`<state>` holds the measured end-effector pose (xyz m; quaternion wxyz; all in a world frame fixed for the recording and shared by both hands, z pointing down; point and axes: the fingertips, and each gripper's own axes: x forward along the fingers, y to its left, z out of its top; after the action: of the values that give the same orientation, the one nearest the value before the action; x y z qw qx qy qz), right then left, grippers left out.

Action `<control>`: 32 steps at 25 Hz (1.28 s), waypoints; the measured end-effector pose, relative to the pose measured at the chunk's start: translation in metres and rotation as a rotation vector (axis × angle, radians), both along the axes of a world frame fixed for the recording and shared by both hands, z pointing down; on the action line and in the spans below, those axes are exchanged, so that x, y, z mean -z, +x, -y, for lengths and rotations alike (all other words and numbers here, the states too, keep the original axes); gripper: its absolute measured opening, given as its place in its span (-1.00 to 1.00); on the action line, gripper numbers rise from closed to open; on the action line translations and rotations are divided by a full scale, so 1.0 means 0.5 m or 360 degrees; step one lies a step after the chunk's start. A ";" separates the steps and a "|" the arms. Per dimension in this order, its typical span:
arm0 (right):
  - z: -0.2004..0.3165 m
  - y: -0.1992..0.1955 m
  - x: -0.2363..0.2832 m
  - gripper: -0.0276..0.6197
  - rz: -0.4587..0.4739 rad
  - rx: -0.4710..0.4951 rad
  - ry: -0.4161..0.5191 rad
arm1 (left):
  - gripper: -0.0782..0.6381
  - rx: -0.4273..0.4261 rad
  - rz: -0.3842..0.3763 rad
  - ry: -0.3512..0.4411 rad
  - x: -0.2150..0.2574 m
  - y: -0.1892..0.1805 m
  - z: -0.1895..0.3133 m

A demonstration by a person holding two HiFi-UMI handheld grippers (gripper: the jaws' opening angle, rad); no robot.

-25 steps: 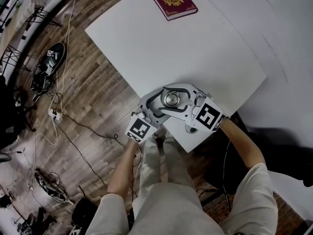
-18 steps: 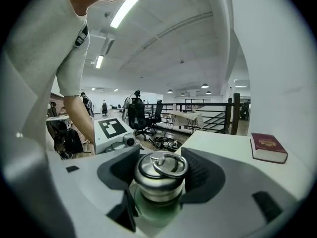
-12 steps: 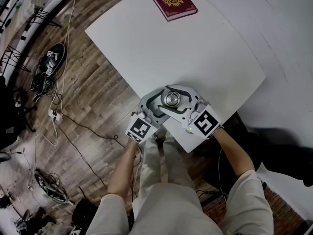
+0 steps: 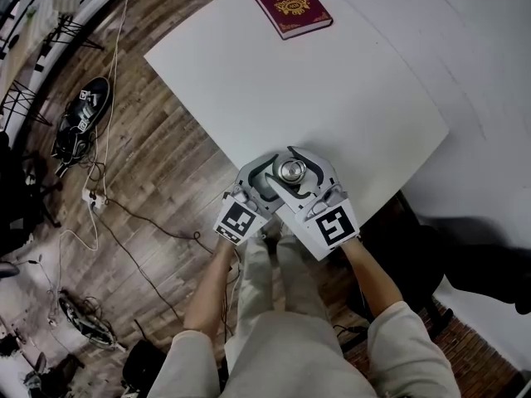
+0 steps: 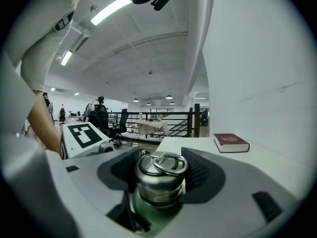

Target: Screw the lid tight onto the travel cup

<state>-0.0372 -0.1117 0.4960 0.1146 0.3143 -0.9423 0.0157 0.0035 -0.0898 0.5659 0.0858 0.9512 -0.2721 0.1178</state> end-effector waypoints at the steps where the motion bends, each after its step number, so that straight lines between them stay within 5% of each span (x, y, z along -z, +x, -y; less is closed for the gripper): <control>1: 0.002 0.002 0.002 -0.12 0.0006 -0.0056 0.0006 | 0.14 -0.0001 -0.0001 -0.0001 0.001 0.000 0.000; 8: 0.018 0.019 0.008 -0.12 0.0077 -0.0473 0.0036 | 0.14 0.0003 -0.0003 0.0008 0.002 -0.001 0.000; 12: 0.017 0.021 0.006 -0.11 0.0117 -0.0526 0.0004 | 0.14 0.0005 -0.0005 0.0010 0.002 0.000 -0.001; 14: 0.013 0.019 0.005 -0.11 0.0146 -0.0449 -0.0032 | 0.14 0.0007 -0.0006 0.0010 0.001 0.000 -0.001; 16: 0.008 0.020 0.007 0.13 0.0158 -0.0337 -0.0054 | 0.14 0.0005 -0.0009 0.0008 0.002 0.001 -0.001; 26: -0.046 0.022 0.009 0.01 -0.0089 0.0426 -0.0135 | 0.14 0.0001 -0.0007 0.0017 0.006 -0.002 -0.005; 32: -0.043 0.017 -0.002 -0.02 -0.0283 0.0722 -0.0127 | 0.14 0.0001 -0.0003 0.0019 0.003 -0.001 0.000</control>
<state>-0.0287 -0.0900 0.4969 0.2100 0.0901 -0.9735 -0.0011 0.0029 -0.0900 0.5647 0.0803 0.9517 -0.2729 0.1151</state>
